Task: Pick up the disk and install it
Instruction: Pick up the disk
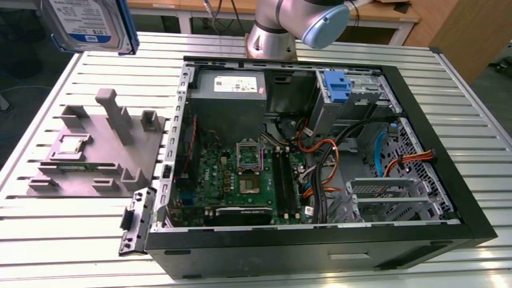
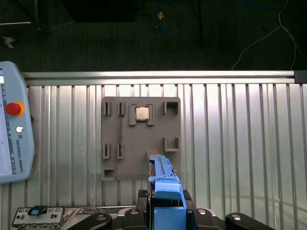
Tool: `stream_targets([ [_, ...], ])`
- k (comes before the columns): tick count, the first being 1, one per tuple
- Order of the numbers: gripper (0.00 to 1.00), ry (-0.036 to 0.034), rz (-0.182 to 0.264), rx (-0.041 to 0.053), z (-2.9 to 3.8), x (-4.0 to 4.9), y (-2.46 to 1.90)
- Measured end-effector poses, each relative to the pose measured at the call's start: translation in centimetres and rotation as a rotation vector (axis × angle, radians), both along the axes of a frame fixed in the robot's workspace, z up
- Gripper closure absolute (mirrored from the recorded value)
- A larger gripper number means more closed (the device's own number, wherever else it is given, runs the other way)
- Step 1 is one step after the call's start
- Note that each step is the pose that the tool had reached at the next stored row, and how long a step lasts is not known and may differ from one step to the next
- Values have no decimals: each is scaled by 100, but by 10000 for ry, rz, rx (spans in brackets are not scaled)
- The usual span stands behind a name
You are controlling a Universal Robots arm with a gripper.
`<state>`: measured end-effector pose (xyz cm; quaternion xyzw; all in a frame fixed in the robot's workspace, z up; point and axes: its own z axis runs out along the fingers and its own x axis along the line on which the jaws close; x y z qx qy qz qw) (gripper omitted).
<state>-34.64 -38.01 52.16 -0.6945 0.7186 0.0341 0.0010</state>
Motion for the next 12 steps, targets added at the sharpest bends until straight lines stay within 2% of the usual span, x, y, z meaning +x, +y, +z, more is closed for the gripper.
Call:
stream_targets([
  [12, 64, -1, 0, 0, 0, 52, 0],
])
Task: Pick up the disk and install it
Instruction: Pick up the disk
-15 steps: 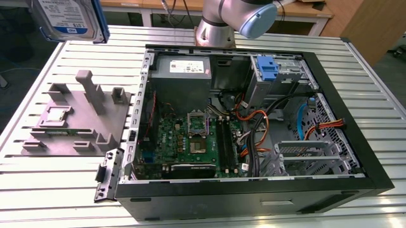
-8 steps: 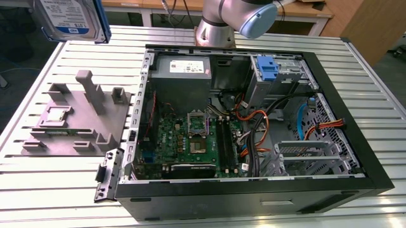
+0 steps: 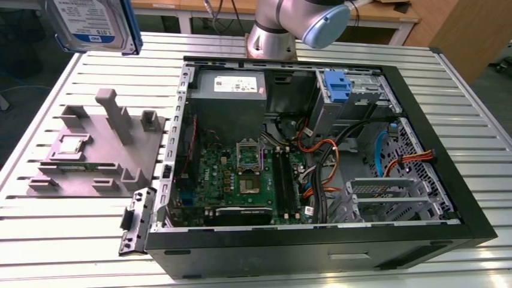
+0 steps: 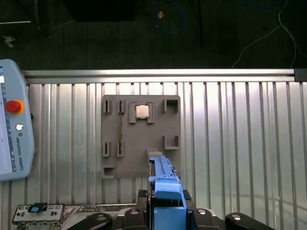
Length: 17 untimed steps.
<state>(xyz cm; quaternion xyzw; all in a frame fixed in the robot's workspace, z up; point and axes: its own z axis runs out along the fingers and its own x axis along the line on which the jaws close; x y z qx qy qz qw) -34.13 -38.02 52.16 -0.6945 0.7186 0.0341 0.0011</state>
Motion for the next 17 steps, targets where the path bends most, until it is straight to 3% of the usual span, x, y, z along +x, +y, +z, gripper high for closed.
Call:
stream_targets([
  [17, 64, 0, 0, 0, 0, 109, 0],
])
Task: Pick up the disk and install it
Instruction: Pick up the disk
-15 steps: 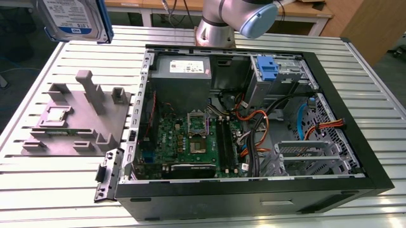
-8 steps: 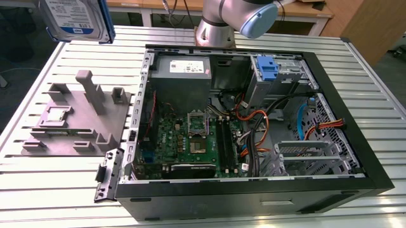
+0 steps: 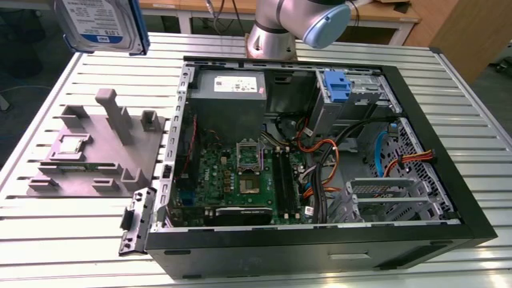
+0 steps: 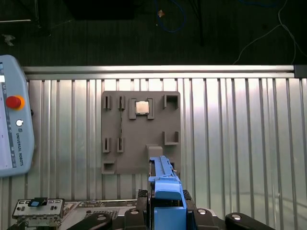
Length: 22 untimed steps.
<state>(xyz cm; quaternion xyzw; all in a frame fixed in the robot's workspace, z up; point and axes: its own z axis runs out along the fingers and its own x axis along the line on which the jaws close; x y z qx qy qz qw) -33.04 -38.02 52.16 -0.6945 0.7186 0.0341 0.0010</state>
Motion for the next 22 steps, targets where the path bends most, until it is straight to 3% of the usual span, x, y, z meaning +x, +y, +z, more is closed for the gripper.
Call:
stream_targets([
  [22, 64, 0, 0, 0, 0, 59, 0],
])
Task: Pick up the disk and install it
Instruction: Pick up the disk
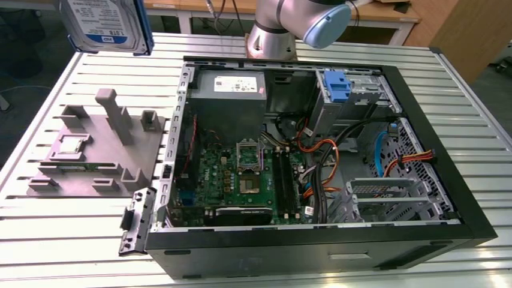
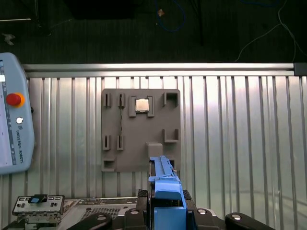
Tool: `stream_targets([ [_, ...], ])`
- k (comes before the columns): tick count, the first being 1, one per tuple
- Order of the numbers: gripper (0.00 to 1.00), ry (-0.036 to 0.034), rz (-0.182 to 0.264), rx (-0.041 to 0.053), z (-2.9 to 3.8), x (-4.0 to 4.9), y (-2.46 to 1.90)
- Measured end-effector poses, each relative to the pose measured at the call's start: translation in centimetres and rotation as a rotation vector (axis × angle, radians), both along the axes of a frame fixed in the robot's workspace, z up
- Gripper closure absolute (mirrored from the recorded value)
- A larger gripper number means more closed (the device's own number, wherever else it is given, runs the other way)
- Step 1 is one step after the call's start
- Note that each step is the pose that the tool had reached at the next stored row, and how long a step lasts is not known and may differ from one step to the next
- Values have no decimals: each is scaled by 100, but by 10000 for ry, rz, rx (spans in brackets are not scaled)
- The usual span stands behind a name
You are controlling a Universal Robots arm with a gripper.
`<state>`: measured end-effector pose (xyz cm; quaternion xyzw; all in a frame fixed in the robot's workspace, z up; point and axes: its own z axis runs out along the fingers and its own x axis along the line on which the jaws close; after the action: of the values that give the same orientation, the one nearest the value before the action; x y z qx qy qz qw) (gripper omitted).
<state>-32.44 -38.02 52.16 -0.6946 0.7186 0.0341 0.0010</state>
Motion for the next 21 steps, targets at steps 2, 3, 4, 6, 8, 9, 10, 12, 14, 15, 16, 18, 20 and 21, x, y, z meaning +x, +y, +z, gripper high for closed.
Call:
stream_targets([
  [2, 64, 0, 0, 0, 0, 13, 0],
  [3, 64, 0, 0, 0, 0, 19, 0],
  [4, 64, 0, 0, 0, 0, 24, 0],
  [6, 64, -1, -1, 0, 0, 33, 0],
  [8, 64, 0, 0, 0, 0, 41, 0],
  [9, 64, 0, 0, 0, 0, 44, 0],
  [10, 64, 0, 0, 0, 0, 46, 0],
  [12, 64, -1, 0, 0, 0, 51, 0],
  [14, 64, 0, 0, 0, 0, 56, 0],
  [15, 64, 0, 0, 0, 0, 58, 0],
  [16, 64, 0, 0, 0, 0, 60, 0],
  [18, 64, 0, 0, 0, 0, 65, 0],
  [20, 64, 0, 0, 0, 0, 70, 0],
  [21, 64, 0, 0, 0, 0, 73, 0],
])
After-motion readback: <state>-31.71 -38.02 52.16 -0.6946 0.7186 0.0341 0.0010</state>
